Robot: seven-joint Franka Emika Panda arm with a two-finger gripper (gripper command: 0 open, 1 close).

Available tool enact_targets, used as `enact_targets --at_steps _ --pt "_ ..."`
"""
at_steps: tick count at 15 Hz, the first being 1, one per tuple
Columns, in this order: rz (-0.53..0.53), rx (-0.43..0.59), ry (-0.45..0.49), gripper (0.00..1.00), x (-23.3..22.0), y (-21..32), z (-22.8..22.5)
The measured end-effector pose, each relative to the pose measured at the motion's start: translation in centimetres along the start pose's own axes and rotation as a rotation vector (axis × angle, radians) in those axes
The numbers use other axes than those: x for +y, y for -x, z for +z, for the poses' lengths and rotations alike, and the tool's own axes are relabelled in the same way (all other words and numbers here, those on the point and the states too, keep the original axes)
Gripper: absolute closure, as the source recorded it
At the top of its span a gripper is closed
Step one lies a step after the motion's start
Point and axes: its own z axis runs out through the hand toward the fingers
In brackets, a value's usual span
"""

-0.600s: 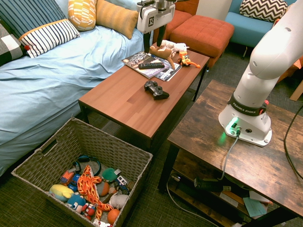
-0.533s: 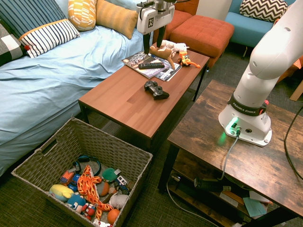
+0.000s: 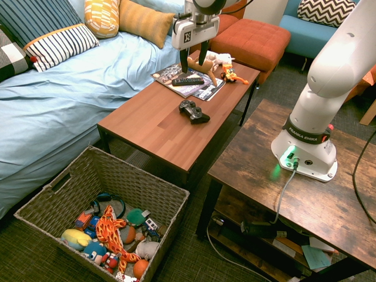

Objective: Put the gamepad in the basket

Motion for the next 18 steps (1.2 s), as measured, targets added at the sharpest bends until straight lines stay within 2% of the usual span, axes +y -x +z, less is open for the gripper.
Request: enact_targets --at_steps 10,18 --pt "0.079 -0.100 0.086 0.00 -1.3 -2.3 12.5" --pt "0.135 -0.117 0.137 0.00 -0.6 -4.0 16.7"
